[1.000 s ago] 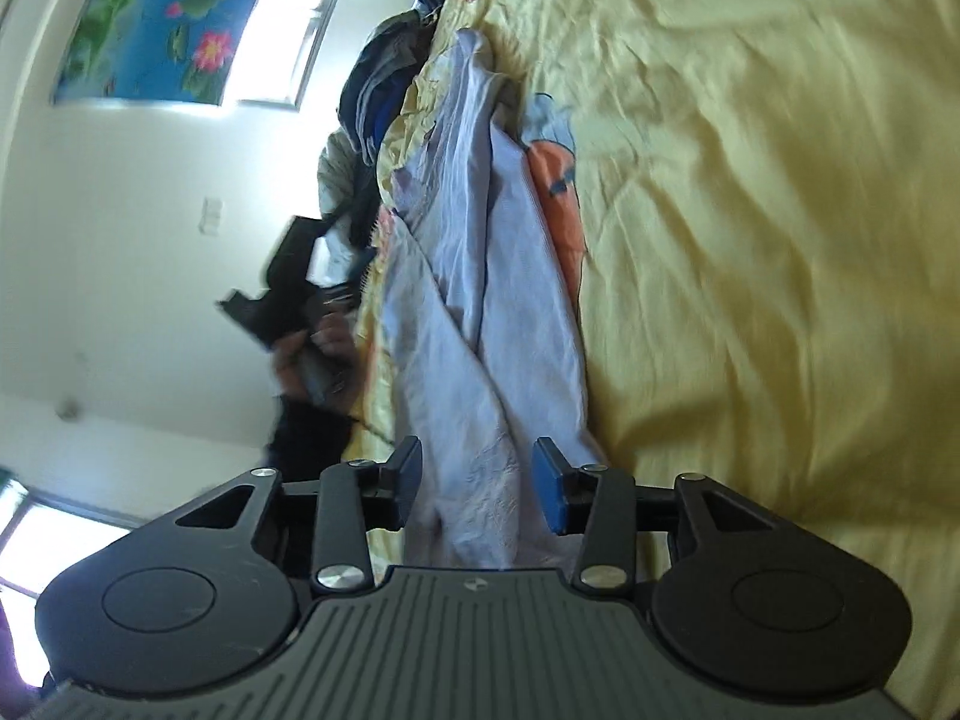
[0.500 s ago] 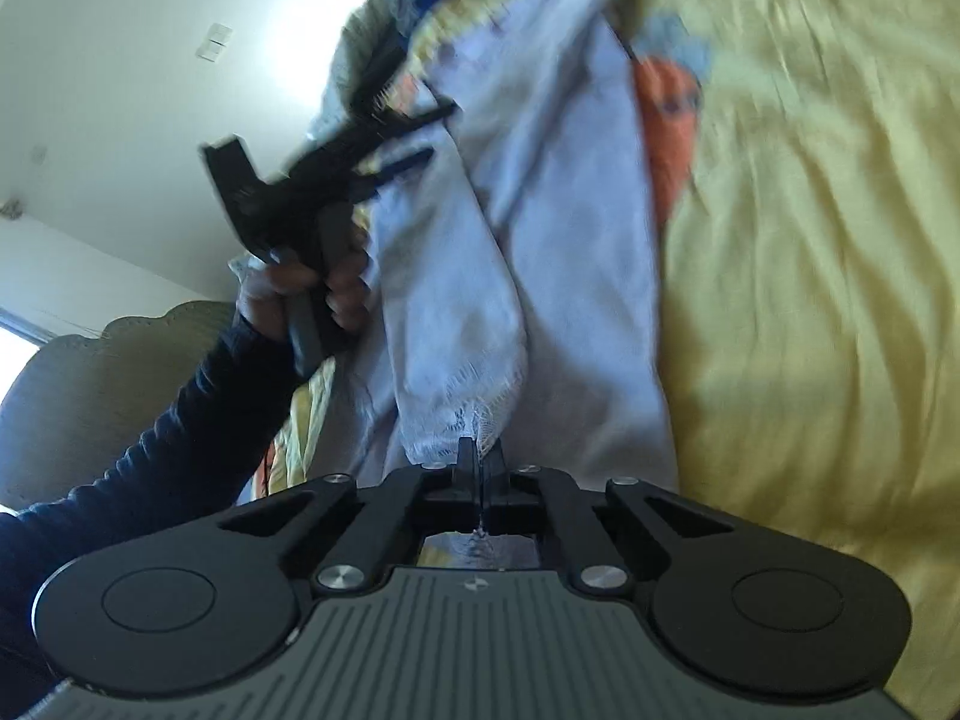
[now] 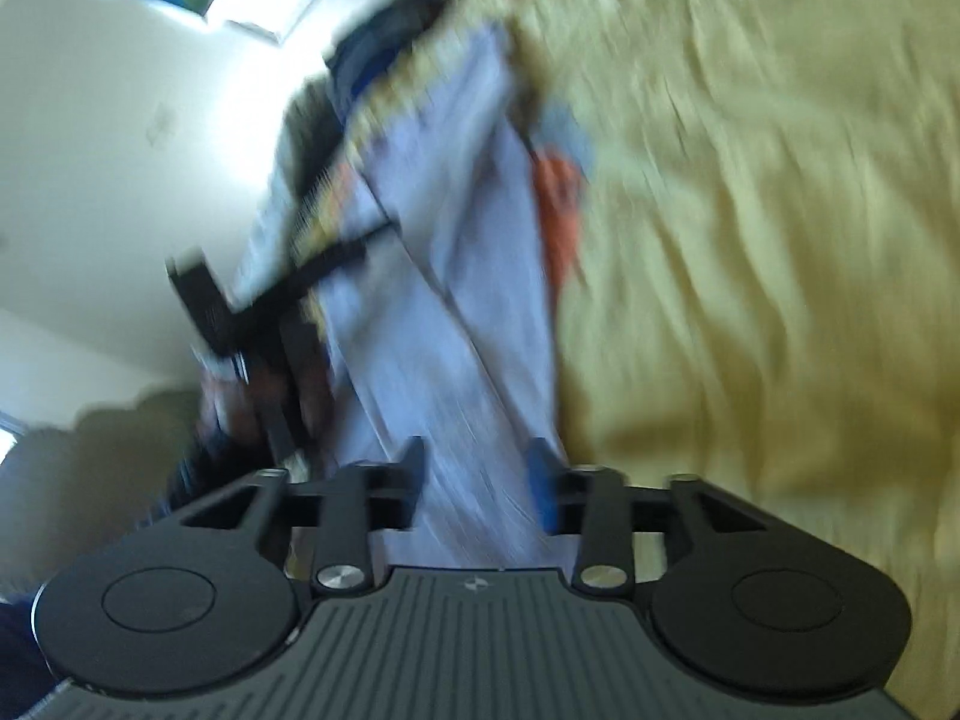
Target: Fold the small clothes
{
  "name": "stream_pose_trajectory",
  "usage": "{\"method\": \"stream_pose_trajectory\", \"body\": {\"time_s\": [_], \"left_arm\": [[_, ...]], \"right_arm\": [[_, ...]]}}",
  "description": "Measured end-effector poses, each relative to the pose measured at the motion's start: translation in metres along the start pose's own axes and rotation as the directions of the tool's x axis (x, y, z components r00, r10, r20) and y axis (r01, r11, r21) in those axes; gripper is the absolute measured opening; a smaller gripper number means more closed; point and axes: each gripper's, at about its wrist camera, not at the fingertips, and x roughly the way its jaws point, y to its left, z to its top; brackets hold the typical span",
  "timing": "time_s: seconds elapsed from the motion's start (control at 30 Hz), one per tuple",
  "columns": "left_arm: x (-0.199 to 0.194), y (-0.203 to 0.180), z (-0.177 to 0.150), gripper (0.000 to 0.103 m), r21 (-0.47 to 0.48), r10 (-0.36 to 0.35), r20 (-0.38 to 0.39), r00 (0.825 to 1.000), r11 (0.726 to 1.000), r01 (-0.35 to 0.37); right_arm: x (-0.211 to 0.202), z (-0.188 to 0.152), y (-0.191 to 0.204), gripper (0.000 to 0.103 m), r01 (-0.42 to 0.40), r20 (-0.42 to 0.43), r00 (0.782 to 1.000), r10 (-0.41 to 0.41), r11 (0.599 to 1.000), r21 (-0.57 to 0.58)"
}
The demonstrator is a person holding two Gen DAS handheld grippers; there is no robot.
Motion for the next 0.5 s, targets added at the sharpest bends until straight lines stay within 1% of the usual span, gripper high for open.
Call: {"method": "stream_pose_trajectory", "body": {"time_s": [0.07,0.17,0.2,0.23,0.27,0.3,0.37,0.4,0.43,0.47,0.5], "left_arm": [[-0.016,-0.006,0.000,0.099,-0.022,-0.042,0.031,0.999,0.999,0.043],[-0.031,-0.026,-0.005,0.099,0.028,-0.067,0.046,0.997,0.997,0.066],[-0.032,-0.031,-0.009,0.099,0.049,-0.081,0.040,0.996,0.996,0.079],[-0.031,-0.035,-0.014,0.099,0.069,-0.078,0.030,0.997,0.995,0.076],[-0.028,-0.039,-0.019,0.099,0.089,-0.052,0.015,0.999,0.995,0.051],[-0.023,-0.042,-0.024,0.099,0.110,-0.007,-0.003,1.000,0.994,0.007],[-0.010,-0.043,-0.033,0.099,0.136,0.092,-0.048,0.995,0.987,-0.085],[-0.006,-0.042,-0.037,0.100,0.144,0.115,-0.062,0.991,0.984,-0.105],[-0.006,-0.042,-0.040,0.101,0.162,0.120,-0.045,0.992,0.981,-0.111],[-0.004,-0.043,-0.041,0.101,0.178,0.129,-0.047,0.991,0.977,-0.119],[-0.004,-0.044,-0.040,0.102,0.173,0.135,-0.051,0.989,0.977,-0.125]], "right_arm": [[0.005,0.013,0.008,0.042,-0.061,0.033,0.998,0.061,0.998,-0.010],[0.028,0.029,0.011,0.043,-0.171,0.005,0.985,0.171,0.984,0.053],[0.040,0.034,0.010,0.043,-0.196,-0.010,0.980,0.197,0.978,0.077],[0.052,0.036,0.012,0.043,-0.209,-0.023,0.977,0.212,0.973,0.098],[0.062,0.036,0.011,0.043,-0.209,-0.040,0.976,0.215,0.970,0.121],[0.070,0.036,0.010,0.043,-0.204,-0.063,0.975,0.215,0.968,0.143],[0.080,0.031,0.004,0.045,-0.192,-0.097,0.972,0.212,0.964,0.183],[0.081,0.028,0.001,0.046,-0.181,-0.117,0.972,0.206,0.964,0.195],[0.080,0.021,0.001,0.050,-0.149,-0.138,0.975,0.177,0.970,0.191],[0.081,0.017,0.001,0.035,-0.086,-0.151,0.982,0.111,0.983,0.165],[0.078,0.011,0.001,0.022,-0.064,-0.144,0.986,0.082,0.990,0.126]]}}
